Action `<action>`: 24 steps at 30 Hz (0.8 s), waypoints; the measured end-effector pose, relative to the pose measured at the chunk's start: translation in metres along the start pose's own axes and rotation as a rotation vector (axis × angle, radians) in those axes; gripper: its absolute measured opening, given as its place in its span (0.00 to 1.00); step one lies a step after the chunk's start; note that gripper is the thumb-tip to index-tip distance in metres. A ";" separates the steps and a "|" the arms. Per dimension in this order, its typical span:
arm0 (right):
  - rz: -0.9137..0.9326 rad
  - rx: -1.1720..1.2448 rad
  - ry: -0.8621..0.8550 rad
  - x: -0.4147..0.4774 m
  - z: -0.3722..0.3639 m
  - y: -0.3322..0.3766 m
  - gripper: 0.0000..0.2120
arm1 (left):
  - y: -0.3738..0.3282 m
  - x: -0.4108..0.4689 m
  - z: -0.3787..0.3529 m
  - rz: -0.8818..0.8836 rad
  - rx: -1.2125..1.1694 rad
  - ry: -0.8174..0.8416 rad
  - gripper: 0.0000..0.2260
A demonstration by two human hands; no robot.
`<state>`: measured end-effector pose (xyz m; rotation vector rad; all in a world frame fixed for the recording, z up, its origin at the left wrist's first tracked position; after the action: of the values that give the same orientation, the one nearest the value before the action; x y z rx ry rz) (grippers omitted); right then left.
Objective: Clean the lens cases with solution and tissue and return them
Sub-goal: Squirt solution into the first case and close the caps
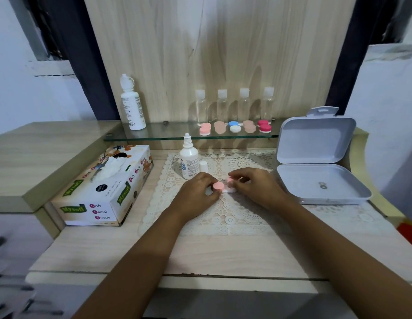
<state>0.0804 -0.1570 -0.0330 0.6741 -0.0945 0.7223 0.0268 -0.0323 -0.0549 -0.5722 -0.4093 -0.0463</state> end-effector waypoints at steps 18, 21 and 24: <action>-0.041 -0.124 -0.057 -0.004 -0.015 -0.009 0.17 | 0.001 -0.002 0.000 0.046 -0.039 0.008 0.12; -0.045 -0.121 -0.062 -0.005 -0.015 -0.010 0.18 | 0.000 -0.002 0.001 0.042 -0.044 0.007 0.12; -0.026 -0.092 -0.080 -0.008 -0.014 -0.008 0.19 | -0.001 -0.003 0.001 0.041 -0.050 0.001 0.11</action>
<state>0.0775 -0.1583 -0.0507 0.6158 -0.1912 0.6617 0.0236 -0.0328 -0.0541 -0.6298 -0.3966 -0.0176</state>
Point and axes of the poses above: each hand's wrist, its own x-axis towards the middle knuckle, its own z-axis out of the back of the hand, y = z × x, the point moved 9 cm from there along x, towards the middle knuckle, and after that the axes turned 4 degrees about -x, right-handed, at the moved point
